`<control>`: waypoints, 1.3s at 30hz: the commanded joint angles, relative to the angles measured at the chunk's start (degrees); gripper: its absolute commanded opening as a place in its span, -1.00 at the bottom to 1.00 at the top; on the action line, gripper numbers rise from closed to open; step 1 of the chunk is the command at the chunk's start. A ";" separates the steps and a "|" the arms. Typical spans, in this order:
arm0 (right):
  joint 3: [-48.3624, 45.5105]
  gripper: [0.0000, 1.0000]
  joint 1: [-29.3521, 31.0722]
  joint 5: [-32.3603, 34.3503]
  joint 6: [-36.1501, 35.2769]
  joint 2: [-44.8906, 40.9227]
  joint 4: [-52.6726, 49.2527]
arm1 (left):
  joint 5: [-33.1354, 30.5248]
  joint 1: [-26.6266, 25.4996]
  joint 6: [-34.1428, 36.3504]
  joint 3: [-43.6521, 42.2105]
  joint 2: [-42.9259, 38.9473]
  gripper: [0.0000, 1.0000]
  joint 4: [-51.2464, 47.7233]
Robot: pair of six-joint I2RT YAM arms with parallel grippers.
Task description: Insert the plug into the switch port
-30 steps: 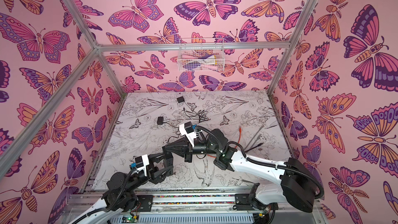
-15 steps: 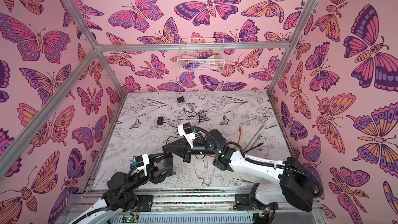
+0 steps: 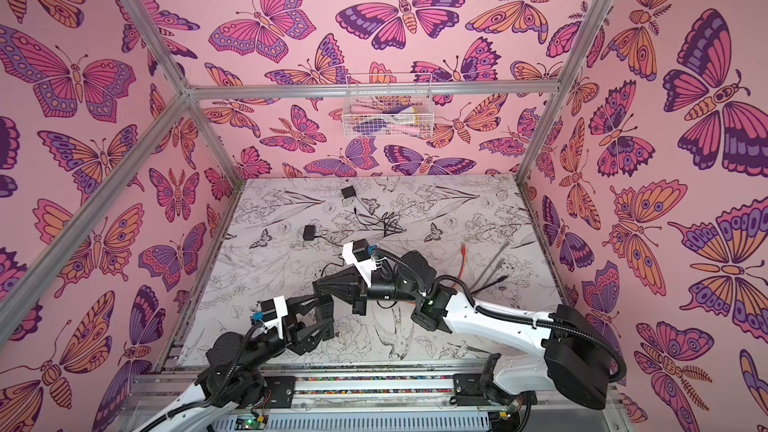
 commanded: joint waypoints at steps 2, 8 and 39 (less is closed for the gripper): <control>-1.43 -1.00 0.70 -1.07 -1.00 -0.08 -4.35 | -1.48 -0.37 -0.37 1.50 -1.45 -1.00 5.25; -2.58 -1.00 0.70 -0.86 -1.98 0.00 -6.59 | -2.19 -0.37 -0.14 1.93 -1.45 -1.00 7.13; -5.73 -1.00 0.70 -0.90 -2.68 3.81 -8.83 | -5.30 -0.33 0.61 4.71 -1.45 -1.00 14.03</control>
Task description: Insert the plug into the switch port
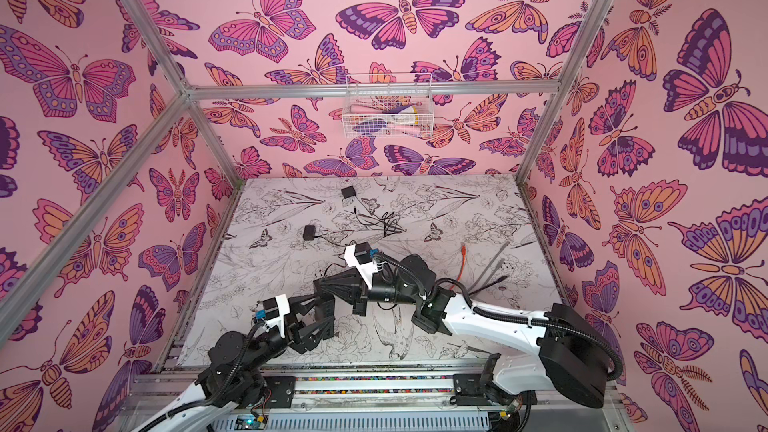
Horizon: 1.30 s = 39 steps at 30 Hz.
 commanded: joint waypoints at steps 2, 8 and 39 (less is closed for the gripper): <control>-3.11 -1.00 0.67 -3.31 -1.34 3.66 -12.32 | -2.57 0.00 0.91 5.30 -1.62 -1.00 14.82; -3.45 -1.00 0.67 -4.09 -1.31 5.02 -12.44 | -2.48 0.06 1.24 6.14 -1.62 -1.00 14.76; 3.95 -0.06 0.61 -2.49 -2.29 -2.17 -24.36 | -13.32 0.09 2.03 6.85 -1.60 -1.00 -4.77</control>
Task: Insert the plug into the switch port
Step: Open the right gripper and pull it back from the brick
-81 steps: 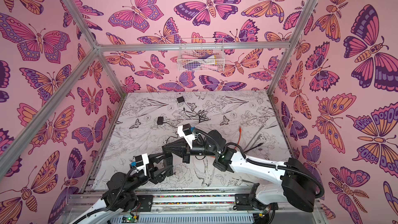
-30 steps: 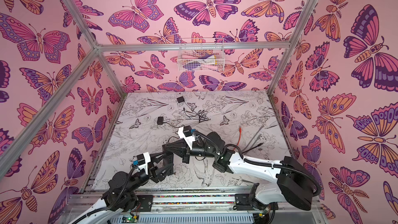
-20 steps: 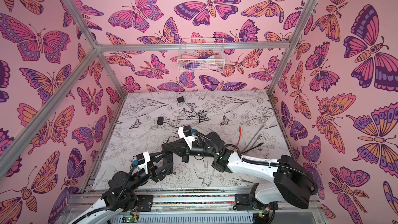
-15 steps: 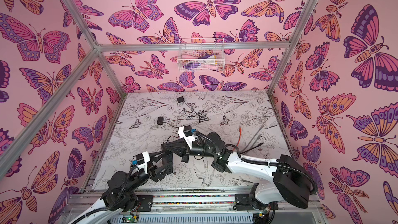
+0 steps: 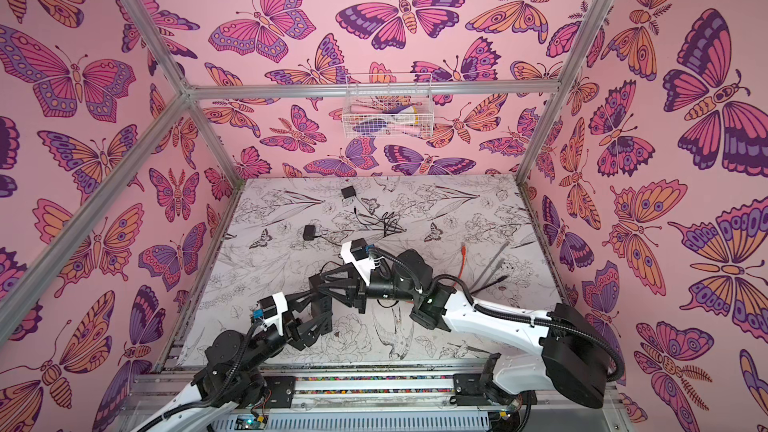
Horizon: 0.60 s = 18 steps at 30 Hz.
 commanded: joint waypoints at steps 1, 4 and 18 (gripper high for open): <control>0.87 0.01 0.89 -0.94 -2.60 -2.04 -15.74 | -9.45 0.05 -0.85 3.88 -1.31 -1.00 -2.38; 0.25 0.12 0.82 1.30 -4.07 -4.55 -19.04 | -13.26 0.06 -1.93 4.57 -1.34 -1.00 -9.05; 4.61 0.11 -1.85 24.43 -6.78 -3.36 -43.18 | -26.69 0.06 -17.26 13.25 27.30 -1.00 -30.21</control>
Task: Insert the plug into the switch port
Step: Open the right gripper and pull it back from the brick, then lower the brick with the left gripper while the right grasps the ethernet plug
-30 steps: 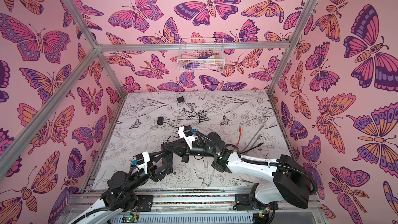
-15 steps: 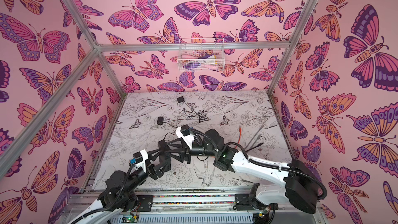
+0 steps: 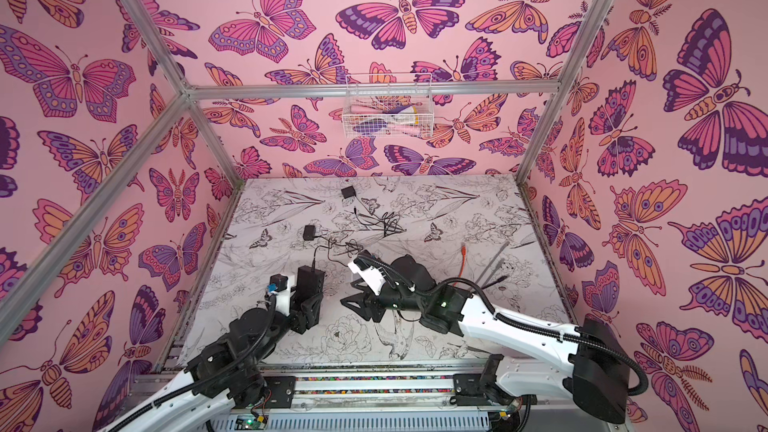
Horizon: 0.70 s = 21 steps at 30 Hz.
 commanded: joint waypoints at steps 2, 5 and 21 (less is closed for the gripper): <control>4.06 0.08 -1.12 8.98 -2.37 2.92 -10.79 | -2.35 0.04 -7.17 2.56 10.67 -1.00 -3.66; 5.07 0.04 -2.01 12.51 -3.04 5.52 -14.01 | -2.58 0.33 -9.37 2.95 15.72 -1.00 -4.26; 18.33 -0.26 -13.03 19.53 -9.28 27.96 -24.22 | 8.09 7.93 -12.08 5.93 34.23 -1.00 2.40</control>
